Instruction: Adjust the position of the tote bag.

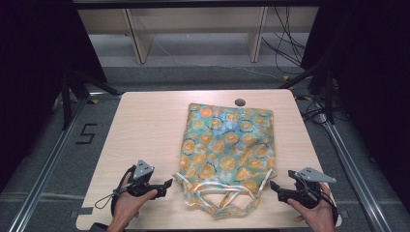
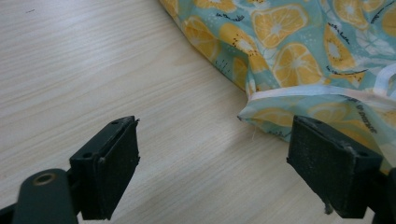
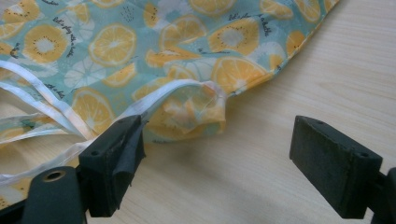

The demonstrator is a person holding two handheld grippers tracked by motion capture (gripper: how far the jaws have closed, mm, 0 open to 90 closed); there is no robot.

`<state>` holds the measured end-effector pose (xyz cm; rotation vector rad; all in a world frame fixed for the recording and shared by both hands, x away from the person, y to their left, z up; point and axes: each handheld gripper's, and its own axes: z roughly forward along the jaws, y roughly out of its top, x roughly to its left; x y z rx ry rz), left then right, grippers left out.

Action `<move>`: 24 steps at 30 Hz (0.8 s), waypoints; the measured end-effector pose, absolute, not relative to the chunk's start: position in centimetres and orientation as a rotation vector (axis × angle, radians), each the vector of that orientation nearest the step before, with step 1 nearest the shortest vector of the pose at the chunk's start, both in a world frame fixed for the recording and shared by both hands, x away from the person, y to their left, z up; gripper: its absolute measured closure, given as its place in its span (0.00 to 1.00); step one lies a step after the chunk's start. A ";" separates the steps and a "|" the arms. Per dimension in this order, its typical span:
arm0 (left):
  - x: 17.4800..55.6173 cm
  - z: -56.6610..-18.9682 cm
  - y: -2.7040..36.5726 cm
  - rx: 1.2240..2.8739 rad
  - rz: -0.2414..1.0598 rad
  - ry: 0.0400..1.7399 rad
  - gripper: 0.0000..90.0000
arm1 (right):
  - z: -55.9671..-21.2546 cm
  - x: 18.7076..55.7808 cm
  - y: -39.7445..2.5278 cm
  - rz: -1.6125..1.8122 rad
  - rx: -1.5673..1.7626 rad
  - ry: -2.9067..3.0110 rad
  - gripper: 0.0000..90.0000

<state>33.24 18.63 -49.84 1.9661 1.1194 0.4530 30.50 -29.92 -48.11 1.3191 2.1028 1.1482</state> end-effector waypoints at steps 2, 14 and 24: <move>33.3 -49.8 18.8 1.996 0.451 1.114 0.17 | -48.1 30.5 -29.9 1.149 1.319 2.111 0.21; 33.7 -49.6 18.6 1.934 0.393 1.128 0.17 | -48.2 30.6 -29.7 1.115 1.377 2.096 0.22; 35.7 -48.6 17.5 1.914 0.401 1.121 0.17 | -47.5 33.6 -29.4 1.114 1.370 2.078 0.24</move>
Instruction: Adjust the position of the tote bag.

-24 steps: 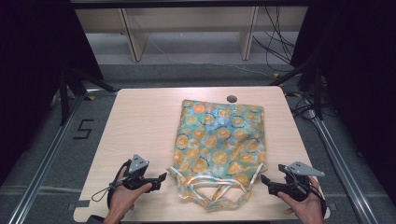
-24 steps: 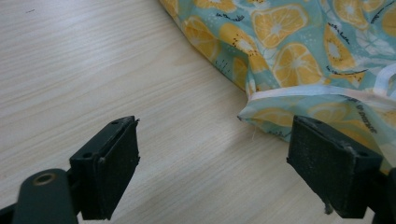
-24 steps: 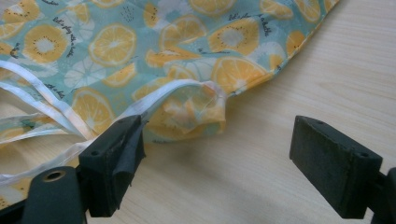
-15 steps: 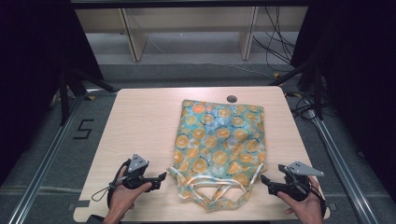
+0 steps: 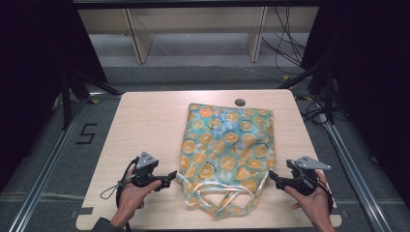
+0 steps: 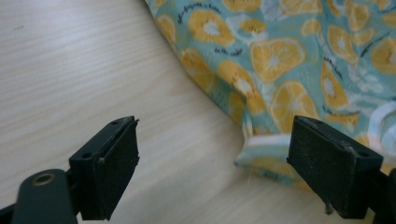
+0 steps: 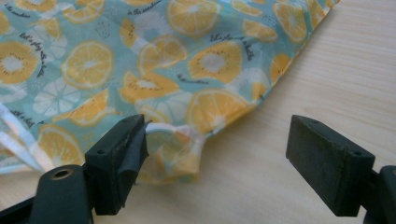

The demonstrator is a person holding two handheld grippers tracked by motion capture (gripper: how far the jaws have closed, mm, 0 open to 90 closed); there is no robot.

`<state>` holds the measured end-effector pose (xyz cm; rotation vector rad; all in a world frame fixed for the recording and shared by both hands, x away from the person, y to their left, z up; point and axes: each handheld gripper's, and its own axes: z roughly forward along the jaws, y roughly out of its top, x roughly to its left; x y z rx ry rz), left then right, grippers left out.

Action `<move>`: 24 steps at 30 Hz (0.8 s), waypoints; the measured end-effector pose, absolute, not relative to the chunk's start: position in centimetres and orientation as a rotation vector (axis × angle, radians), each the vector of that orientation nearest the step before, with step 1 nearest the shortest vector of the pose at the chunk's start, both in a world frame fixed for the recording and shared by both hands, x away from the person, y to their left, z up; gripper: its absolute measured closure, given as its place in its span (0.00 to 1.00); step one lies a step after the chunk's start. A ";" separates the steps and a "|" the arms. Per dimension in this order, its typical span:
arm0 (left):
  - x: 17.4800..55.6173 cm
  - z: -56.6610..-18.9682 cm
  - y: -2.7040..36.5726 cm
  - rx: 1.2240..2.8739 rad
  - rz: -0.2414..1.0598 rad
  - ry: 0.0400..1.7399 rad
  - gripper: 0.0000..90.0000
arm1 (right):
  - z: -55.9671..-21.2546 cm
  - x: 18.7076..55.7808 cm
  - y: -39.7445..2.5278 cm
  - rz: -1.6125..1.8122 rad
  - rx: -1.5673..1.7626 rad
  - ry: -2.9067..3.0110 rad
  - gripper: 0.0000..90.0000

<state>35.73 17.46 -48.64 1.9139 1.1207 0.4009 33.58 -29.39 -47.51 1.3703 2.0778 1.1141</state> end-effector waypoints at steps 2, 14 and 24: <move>36.5 -48.5 16.7 1.867 0.351 1.105 0.17 | -47.4 34.5 -29.5 1.113 1.355 2.107 0.24; 41.8 -48.6 13.3 2.013 0.312 1.067 0.24 | -46.6 37.8 -29.2 1.157 1.442 2.074 0.23; 44.1 -50.6 12.1 2.102 0.242 1.057 0.67 | -48.3 40.7 -28.9 1.014 1.448 2.137 0.25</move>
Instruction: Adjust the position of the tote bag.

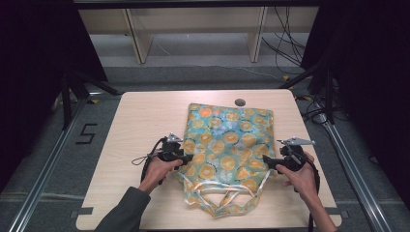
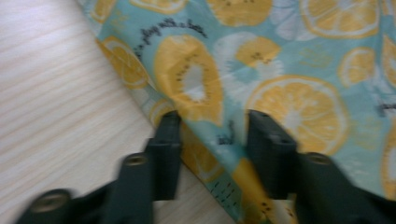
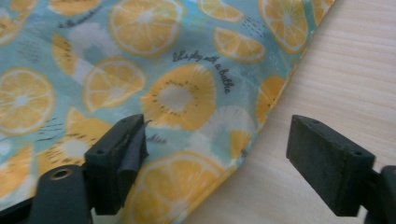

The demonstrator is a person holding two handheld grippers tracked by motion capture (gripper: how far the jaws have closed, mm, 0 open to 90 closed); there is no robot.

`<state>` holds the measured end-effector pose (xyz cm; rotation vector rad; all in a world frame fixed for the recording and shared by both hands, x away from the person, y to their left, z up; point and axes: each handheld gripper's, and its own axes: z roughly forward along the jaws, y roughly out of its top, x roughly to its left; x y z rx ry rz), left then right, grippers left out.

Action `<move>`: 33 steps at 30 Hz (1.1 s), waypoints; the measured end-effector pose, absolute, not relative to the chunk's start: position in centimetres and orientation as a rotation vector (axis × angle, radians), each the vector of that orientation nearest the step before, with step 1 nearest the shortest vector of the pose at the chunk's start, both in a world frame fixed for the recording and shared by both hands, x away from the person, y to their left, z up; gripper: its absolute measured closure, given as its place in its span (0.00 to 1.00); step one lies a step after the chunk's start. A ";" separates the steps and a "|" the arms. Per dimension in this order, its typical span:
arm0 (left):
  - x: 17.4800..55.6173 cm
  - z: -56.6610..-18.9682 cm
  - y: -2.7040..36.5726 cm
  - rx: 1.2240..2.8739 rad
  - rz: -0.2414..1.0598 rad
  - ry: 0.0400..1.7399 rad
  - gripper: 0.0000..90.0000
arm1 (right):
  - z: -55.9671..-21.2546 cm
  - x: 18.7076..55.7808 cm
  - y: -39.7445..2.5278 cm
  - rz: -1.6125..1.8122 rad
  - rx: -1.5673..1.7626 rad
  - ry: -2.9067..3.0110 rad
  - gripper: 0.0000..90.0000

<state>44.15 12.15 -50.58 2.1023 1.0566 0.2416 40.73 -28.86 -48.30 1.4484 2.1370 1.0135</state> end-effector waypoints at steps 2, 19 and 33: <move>44.1 -50.8 11.9 2.122 0.271 1.014 0.81 | -48.6 41.4 -28.8 0.979 1.464 2.158 0.33; 41.3 -50.6 12.0 2.207 0.347 0.864 0.99 | -49.8 45.0 -28.5 0.889 1.425 2.215 0.93; 38.3 -50.4 15.2 2.187 0.326 0.869 0.99 | -49.4 47.0 -25.6 0.917 1.306 2.250 0.93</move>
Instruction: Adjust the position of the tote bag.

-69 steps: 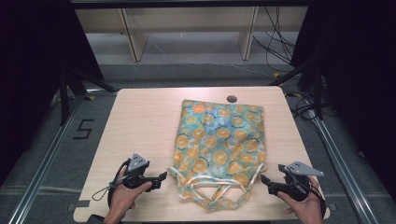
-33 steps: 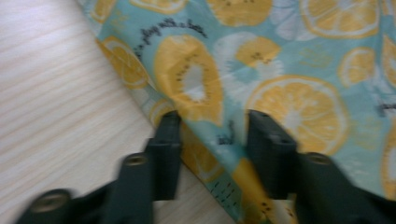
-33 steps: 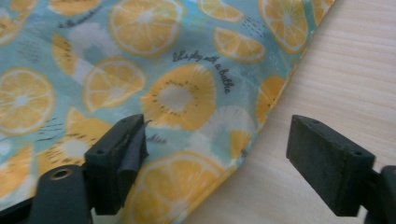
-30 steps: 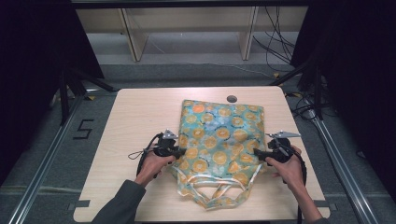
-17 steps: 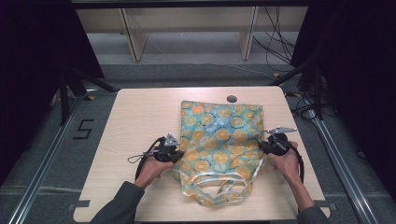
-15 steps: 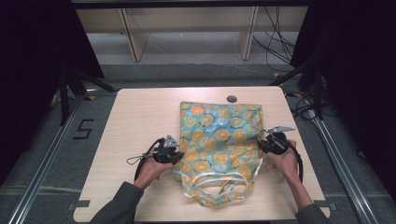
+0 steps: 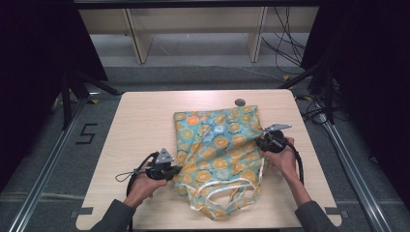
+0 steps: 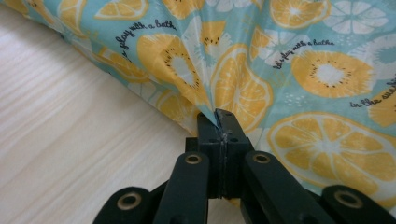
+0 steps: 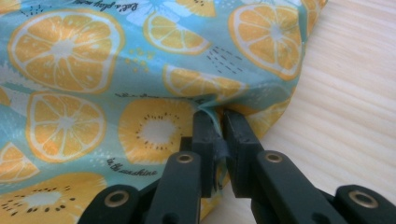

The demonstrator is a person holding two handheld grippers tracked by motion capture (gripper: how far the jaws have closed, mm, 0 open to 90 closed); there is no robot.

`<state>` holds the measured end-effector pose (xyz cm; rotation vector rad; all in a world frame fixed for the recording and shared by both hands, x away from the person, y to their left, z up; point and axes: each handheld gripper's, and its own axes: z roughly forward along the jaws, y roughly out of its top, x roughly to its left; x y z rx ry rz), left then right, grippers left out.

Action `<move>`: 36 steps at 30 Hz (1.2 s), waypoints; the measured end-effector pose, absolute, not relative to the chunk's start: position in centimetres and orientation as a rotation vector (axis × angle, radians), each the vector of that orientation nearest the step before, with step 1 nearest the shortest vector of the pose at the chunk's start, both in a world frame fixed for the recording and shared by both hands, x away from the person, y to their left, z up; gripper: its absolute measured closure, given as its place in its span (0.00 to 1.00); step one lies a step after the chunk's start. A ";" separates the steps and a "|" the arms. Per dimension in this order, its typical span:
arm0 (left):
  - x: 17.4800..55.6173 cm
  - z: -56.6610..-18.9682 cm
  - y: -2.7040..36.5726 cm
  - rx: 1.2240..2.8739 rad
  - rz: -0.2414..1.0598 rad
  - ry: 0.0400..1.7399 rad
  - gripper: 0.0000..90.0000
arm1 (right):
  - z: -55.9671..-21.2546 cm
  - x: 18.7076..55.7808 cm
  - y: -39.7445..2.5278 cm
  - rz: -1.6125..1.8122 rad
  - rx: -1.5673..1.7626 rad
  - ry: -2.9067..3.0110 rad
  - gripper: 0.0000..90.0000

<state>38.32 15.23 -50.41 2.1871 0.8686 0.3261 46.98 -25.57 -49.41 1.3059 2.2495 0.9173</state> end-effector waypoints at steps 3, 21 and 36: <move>37.5 -50.4 16.2 2.197 0.329 0.873 0.99 | -49.1 47.3 -24.3 0.921 1.281 2.265 0.93; 36.1 -50.2 16.7 2.148 0.307 0.866 0.88 | -48.5 45.8 -24.8 0.924 1.240 2.270 0.91; 35.7 -49.6 17.4 2.107 0.292 0.913 0.77 | -48.6 43.5 -25.6 0.927 1.216 2.317 0.99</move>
